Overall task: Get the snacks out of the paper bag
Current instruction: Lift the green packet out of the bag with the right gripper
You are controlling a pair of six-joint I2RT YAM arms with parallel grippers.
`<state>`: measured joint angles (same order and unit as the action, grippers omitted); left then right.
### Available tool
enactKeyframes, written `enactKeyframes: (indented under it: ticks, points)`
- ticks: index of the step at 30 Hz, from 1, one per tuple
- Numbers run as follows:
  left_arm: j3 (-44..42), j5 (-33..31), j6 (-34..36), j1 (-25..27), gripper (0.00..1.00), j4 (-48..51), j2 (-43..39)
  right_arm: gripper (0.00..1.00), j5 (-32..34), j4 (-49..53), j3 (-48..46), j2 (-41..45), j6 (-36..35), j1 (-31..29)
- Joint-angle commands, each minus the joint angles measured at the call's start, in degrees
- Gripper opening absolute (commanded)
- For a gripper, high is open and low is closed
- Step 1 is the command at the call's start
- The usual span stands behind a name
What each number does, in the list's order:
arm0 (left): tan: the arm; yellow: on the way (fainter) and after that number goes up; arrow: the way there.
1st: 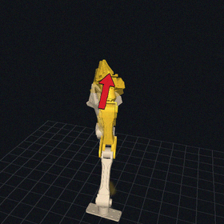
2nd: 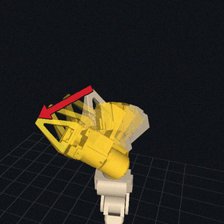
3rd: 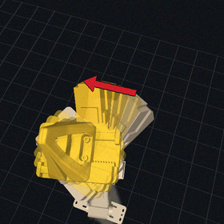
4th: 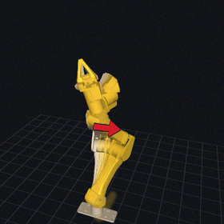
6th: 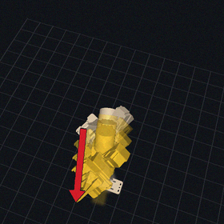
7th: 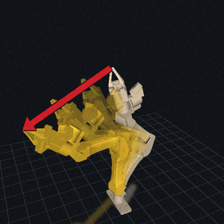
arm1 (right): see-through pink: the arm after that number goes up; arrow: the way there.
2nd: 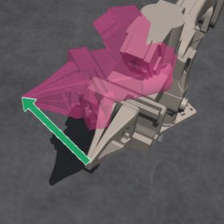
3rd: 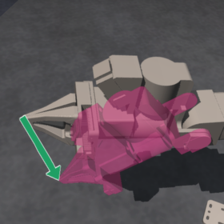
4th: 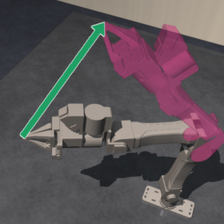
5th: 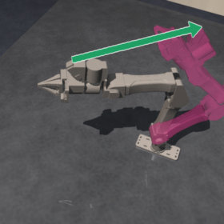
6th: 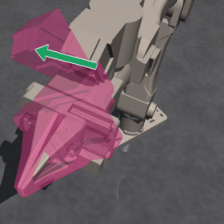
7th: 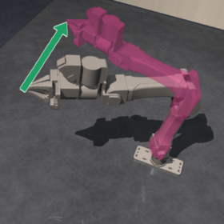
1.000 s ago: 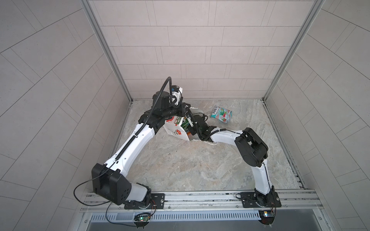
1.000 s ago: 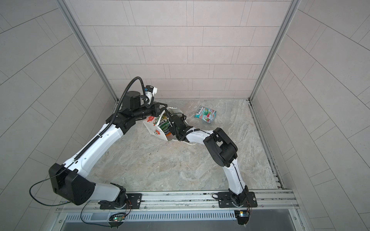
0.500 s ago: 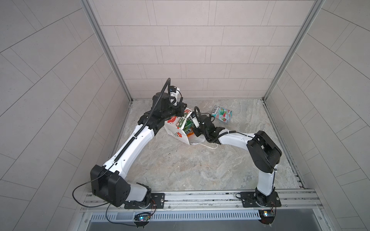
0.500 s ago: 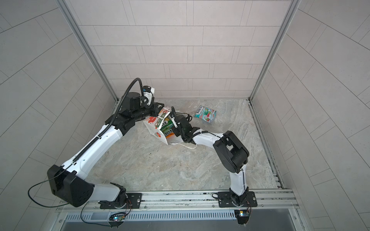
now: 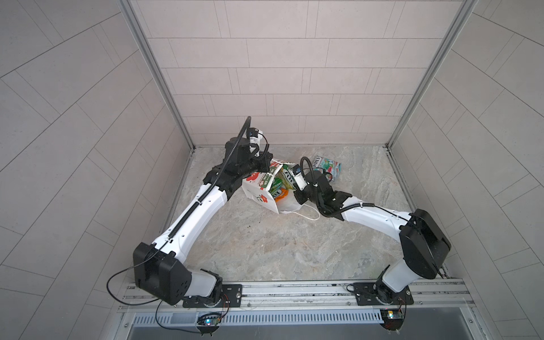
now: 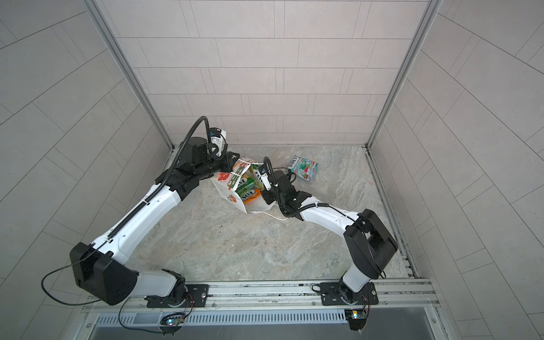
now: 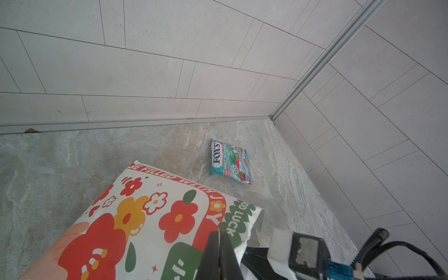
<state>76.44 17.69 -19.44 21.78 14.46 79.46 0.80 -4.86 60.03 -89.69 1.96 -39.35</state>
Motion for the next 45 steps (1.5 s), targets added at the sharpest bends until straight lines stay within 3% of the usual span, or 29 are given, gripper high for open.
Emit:
enactKeyframes:
  ticks: [1, 15, 30, 35, 39, 45]
  points:
    - [-0.44, -0.71, 0.81, 0.16, 0.00, -0.46, -1.42, 0.00, -1.24, 3.34, 0.31, 4.75, -0.95, -0.05]
    - [-0.34, -0.29, 0.89, 0.12, 0.00, -0.57, -1.44, 0.00, 4.30, 14.71, -0.09, 19.65, -6.84, -0.07]
    - [-0.51, 0.44, 0.72, 0.19, 0.00, -0.84, -1.42, 0.00, 20.80, 16.16, 0.77, 31.43, -7.15, 2.40]
    - [-0.50, 0.61, 0.71, 0.19, 0.00, -0.84, -1.43, 0.00, 17.77, 17.68, 0.15, 31.34, -1.25, 10.29]
    - [-0.40, 0.85, 0.68, 0.19, 0.00, -0.91, -1.39, 0.00, 10.78, 17.46, -1.72, 30.22, 4.57, 18.52]
    - [-0.36, 1.02, 0.56, 0.19, 0.00, -0.92, -1.31, 0.00, 5.12, 16.15, -3.29, 25.61, 9.20, 25.69]
